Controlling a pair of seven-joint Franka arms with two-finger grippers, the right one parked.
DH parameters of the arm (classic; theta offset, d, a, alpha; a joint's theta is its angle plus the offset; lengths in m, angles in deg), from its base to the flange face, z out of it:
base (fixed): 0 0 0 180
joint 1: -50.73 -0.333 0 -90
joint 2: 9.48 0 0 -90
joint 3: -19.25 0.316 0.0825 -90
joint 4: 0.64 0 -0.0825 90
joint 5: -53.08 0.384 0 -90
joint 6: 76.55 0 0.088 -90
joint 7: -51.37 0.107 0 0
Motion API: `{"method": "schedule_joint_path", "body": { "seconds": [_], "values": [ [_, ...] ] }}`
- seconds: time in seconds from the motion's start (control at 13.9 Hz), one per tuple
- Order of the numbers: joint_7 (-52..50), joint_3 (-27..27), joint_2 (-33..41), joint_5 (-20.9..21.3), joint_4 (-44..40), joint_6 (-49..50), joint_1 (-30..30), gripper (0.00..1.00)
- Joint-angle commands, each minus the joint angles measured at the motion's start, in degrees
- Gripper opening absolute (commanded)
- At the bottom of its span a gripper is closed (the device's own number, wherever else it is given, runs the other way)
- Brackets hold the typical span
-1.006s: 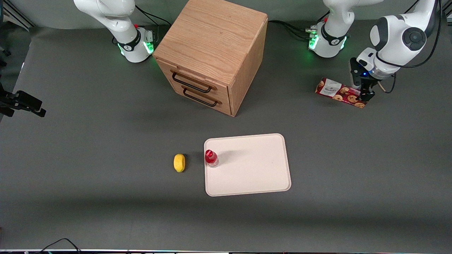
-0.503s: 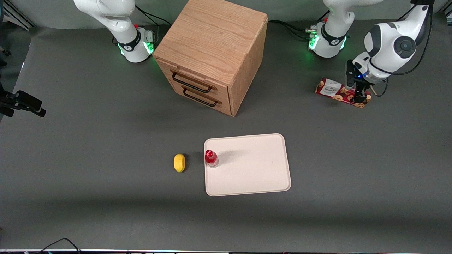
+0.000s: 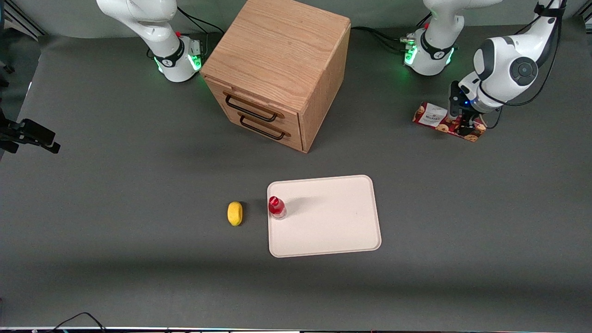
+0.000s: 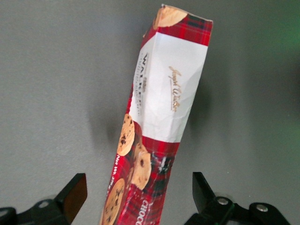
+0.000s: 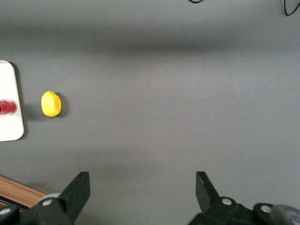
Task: Place red cookie box on tray
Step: 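Lift the cookie box, hanging from the left gripper, off the table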
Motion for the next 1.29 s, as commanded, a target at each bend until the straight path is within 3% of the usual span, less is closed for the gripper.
{"method": "schedule_joint_path", "body": {
  "seconds": [0.0, 0.22, 0.29, 0.36, 0.5, 0.57, 0.93, 1.22],
  "values": [
    [1.18, 0.38, 0.5, -0.02, 4.33, -3.02, -0.13, 1.0],
    [1.18, 0.37, -1.62, -0.28, 4.33, -3.99, 0.22, 0.99],
    [1.18, 0.37, -1.62, -0.28, 4.33, -3.9, 0.31, 0.9],
    [1.18, 0.37, -1.71, -0.28, 4.33, -3.9, 0.31, 0.67],
    [1.09, 0.37, -2.24, -0.37, 4.15, -3.64, 0.31, 0.11],
    [1.09, 0.37, -2.24, -0.37, 3.89, -3.11, 0.31, 0.0],
    [0.92, 0.29, -2.94, -2.22, 1.44, -2.32, 0.75, 0.0],
    [1.01, 0.29, -2.77, -2.83, -7.16, 6.01, 0.75, 0.0]
  ]
}}
